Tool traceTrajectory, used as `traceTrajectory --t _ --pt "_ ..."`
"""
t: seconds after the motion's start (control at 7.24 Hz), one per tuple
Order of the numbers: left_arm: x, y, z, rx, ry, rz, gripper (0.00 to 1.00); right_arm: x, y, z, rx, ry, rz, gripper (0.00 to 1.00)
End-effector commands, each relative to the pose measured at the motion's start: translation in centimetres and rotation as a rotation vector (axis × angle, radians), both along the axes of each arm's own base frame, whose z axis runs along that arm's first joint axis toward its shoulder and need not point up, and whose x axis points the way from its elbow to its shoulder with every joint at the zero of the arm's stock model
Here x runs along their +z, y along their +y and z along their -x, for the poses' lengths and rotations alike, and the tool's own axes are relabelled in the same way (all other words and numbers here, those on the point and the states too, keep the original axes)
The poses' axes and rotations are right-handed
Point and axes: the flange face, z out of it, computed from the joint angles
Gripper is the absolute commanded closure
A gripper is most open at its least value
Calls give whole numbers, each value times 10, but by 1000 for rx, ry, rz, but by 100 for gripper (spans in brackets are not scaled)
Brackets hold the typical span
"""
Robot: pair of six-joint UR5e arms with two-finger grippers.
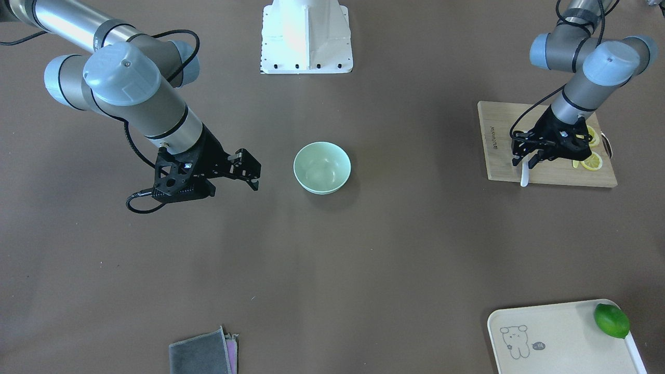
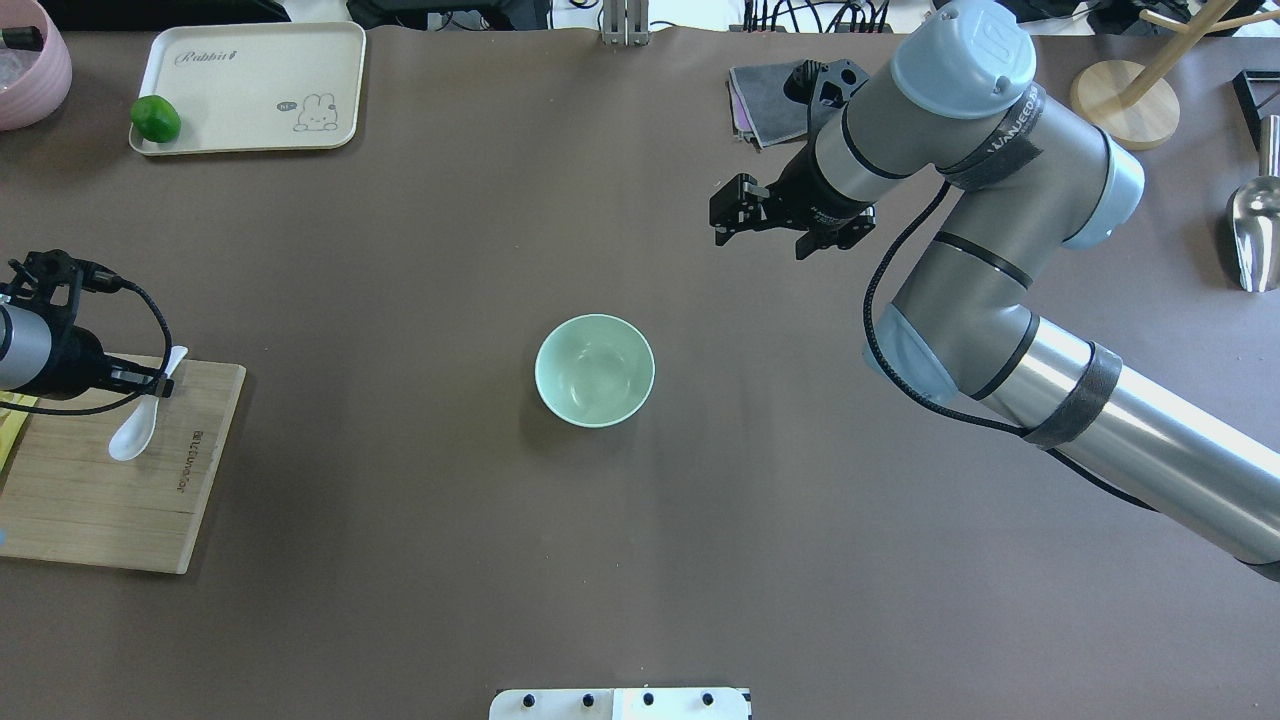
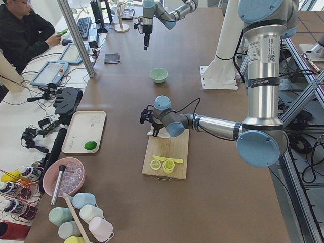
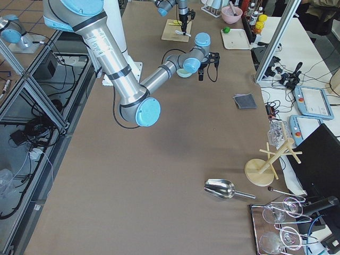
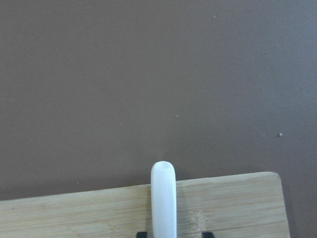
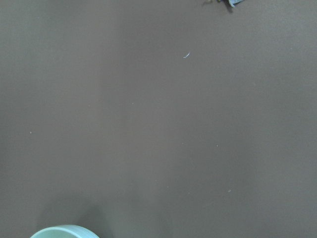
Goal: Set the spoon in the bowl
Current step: 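Close the left gripper on the white spoon handle on the board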
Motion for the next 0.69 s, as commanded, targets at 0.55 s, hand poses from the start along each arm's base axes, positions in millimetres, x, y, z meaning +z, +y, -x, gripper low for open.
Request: traceTrajectory --t 0.55 --pt "-56 3 3 48 108 -9 100 0 0 -1 1 -1 1 0"
